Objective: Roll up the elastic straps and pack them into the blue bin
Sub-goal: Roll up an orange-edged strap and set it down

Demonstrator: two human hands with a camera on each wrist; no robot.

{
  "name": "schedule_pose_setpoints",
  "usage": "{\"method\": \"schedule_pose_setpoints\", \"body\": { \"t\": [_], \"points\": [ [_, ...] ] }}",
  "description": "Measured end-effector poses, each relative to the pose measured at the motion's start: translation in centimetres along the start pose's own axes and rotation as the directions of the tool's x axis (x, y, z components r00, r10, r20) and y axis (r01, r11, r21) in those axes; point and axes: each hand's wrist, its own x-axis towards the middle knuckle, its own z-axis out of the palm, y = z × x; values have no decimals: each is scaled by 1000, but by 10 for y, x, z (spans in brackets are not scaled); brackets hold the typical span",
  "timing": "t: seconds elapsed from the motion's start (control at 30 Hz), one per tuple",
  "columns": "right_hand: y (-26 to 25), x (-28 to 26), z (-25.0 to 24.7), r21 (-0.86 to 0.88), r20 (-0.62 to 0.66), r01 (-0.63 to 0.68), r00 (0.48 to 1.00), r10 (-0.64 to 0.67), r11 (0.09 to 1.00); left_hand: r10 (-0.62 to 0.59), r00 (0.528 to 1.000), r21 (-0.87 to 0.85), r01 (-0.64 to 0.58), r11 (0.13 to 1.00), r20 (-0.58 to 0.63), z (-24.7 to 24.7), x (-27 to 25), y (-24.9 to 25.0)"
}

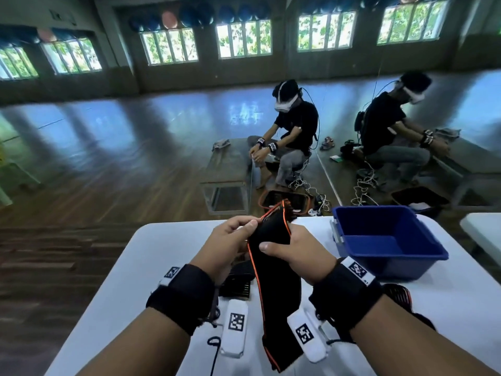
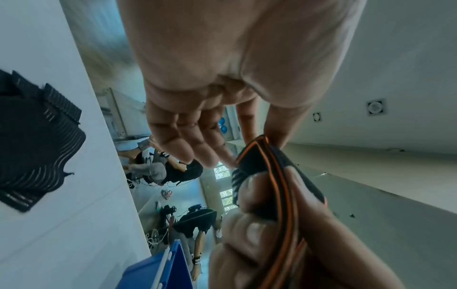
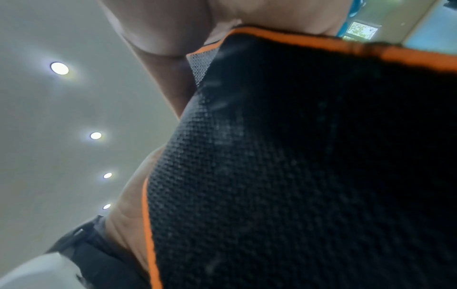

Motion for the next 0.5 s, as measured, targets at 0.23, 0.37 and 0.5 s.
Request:
{"method": "schedule_pose_setpoints", "body": {
  "t": [0.23, 0.37, 0.5],
  "points": [
    [13, -20, -19, 55, -30, -100, 994, 102, 993, 22, 994, -139, -7, 990, 108, 25, 9, -3],
    [19, -30, -25, 44, -76, -146, 986, 149, 988, 124, 986, -76, -116, 990, 109, 41, 18, -7],
    [34, -45, -30, 0, -117, -171, 978, 170, 985, 137, 990, -60, -137, 989, 9, 46, 35, -11]
  ]
}}
